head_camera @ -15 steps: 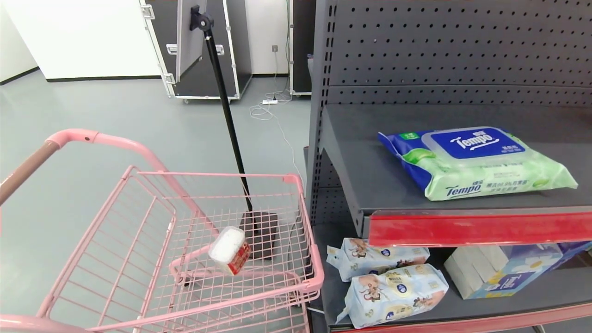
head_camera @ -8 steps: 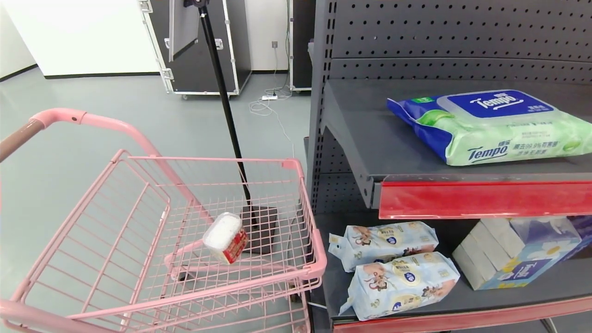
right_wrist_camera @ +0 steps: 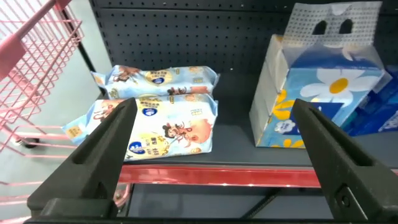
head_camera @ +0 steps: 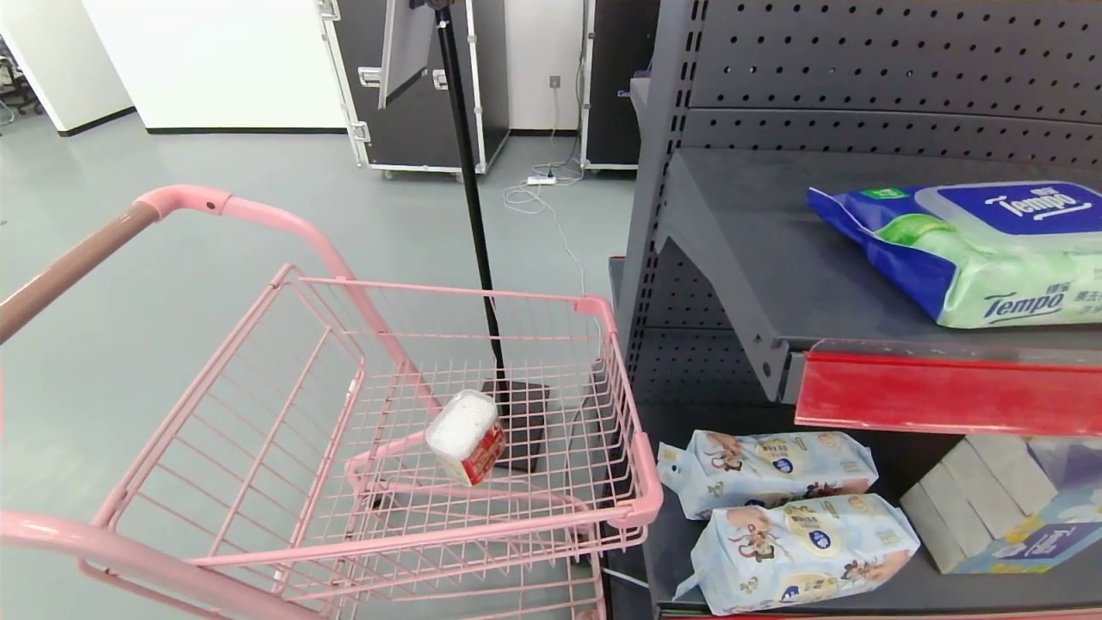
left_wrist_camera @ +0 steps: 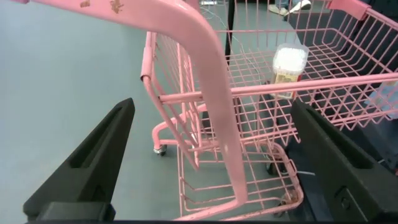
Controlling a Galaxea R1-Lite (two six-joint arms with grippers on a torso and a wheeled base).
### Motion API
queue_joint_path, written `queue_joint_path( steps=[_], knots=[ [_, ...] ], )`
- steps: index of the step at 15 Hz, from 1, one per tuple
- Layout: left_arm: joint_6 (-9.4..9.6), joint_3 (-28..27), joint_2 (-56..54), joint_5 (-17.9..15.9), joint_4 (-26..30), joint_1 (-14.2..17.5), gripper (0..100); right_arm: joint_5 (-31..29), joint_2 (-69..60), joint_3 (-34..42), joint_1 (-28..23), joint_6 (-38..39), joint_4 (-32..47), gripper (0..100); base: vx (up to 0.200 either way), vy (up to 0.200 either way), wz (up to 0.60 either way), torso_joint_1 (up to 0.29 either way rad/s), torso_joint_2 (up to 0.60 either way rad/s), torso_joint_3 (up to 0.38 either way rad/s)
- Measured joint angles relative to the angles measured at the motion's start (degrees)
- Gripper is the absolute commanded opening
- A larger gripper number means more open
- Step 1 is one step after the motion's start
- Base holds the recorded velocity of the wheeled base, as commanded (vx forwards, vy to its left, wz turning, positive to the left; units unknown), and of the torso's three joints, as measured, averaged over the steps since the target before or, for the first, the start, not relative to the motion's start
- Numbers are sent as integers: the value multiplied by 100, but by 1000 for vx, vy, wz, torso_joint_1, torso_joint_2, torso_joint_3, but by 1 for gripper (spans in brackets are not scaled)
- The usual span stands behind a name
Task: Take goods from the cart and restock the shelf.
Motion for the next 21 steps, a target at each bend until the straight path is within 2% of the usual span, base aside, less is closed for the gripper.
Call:
queue_joint_path(
  steps=[7, 8, 10, 11, 13, 15, 17, 19, 21],
  knots=[
    [28, -104, 2, -37, -29, -17, 100, 0, 0, 0, -6, 6, -4, 100, 0, 0, 0, 0, 0, 0],
    [-56, -333, 26, -46, -35, -30, 100, 0, 0, 0, -6, 4, -4, 100, 0, 0, 0, 0, 0, 0],
    [-430, -1198, 363, -83, -46, -83, 100, 0, 0, 0, -6, 0, -4, 100, 0, 0, 0, 0, 0, 0],
    [-527, -1648, 712, -130, -60, -110, 100, 0, 0, 0, -5, 2, -4, 100, 0, 0, 0, 0, 0, 0],
    [-527, -2700, 1986, -312, -104, -188, 100, 0, 0, 0, -2, 4, -4, 100, 0, 0, 0, 0, 0, 0],
    [-349, -3569, 3433, -530, -144, -279, 100, 0, 0, 0, -6, 0, -4, 100, 0, 0, 0, 0, 0, 0],
    [-23, -4256, 4930, -730, -145, -463, 100, -4, 0, 0, -5, 0, -4, 100, 0, 0, 0, 0, 0, 0],
    [439, -4770, 6342, -848, -95, -653, 100, -6, 0, 0, -2, 0, -4, 100, 0, 0, 0, 0, 0, 0],
    [1044, -5250, 7544, -911, 257, -794, 100, -6, 0, 0, -5, 0, -4, 100, 0, 0, 0, 0, 0, 0]
  ],
)
